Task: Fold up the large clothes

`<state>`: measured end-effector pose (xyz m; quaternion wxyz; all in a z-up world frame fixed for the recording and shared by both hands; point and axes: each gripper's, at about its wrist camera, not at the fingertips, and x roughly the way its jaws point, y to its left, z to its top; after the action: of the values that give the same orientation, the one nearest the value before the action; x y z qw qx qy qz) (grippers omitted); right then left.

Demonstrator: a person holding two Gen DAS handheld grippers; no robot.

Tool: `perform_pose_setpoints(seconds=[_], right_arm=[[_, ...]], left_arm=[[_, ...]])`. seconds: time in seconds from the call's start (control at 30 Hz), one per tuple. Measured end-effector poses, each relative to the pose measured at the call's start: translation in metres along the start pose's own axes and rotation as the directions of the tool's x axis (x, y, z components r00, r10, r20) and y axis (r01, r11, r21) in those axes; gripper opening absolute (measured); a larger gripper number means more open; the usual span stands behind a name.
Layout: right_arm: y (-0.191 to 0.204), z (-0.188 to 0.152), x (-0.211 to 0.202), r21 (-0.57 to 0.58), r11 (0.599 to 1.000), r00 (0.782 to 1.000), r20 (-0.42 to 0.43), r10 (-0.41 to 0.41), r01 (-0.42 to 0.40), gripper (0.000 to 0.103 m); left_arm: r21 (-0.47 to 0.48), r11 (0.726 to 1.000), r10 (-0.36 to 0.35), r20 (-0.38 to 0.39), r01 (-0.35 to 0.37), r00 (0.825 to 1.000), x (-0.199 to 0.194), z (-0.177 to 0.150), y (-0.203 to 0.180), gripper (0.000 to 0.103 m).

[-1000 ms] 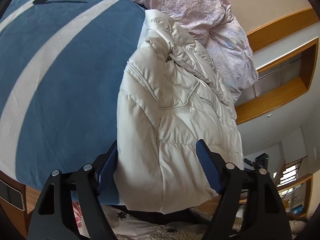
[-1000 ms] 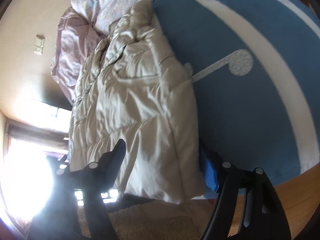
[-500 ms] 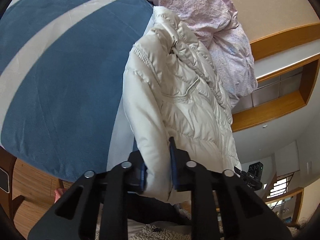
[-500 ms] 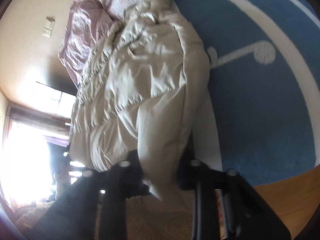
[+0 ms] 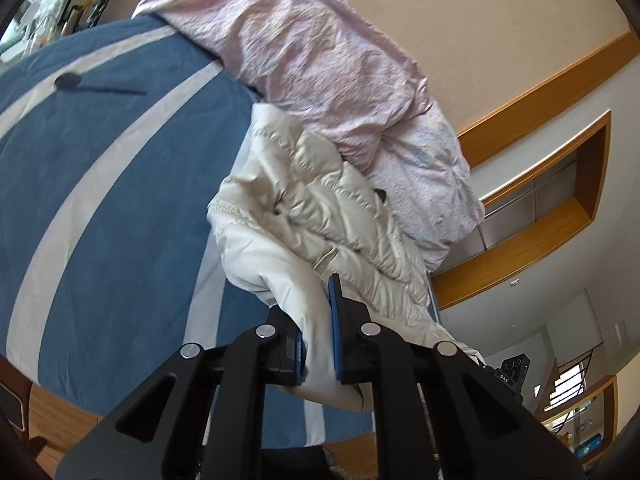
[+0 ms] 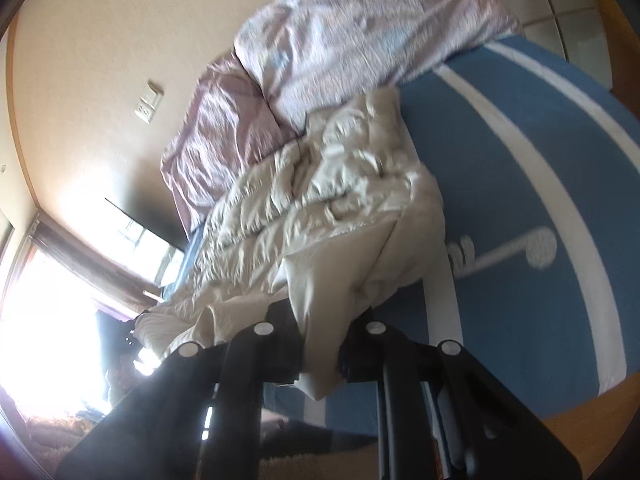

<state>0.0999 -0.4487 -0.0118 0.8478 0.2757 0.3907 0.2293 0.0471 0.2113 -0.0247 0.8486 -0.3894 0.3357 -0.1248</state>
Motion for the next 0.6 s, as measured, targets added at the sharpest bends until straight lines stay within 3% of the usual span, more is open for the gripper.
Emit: perform_pose_setpoints(seconds=[0.33, 0.6], right_arm=[[0.026, 0.027, -0.003, -0.040, 0.999, 0.991, 0.131, 0.007, -0.002, 0.014], [0.043, 0.071, 0.002, -0.040, 0.997, 0.973, 0.219, 0.078, -0.071, 0.014]], left_arm=[[0.040, 0.999, -0.021, 0.059, 0.019, 0.998, 0.000, 0.025, -0.025, 0.010], [0.036, 0.998, -0.055, 0.114, 0.051, 0.992, 0.010, 0.062, -0.041, 0.010]])
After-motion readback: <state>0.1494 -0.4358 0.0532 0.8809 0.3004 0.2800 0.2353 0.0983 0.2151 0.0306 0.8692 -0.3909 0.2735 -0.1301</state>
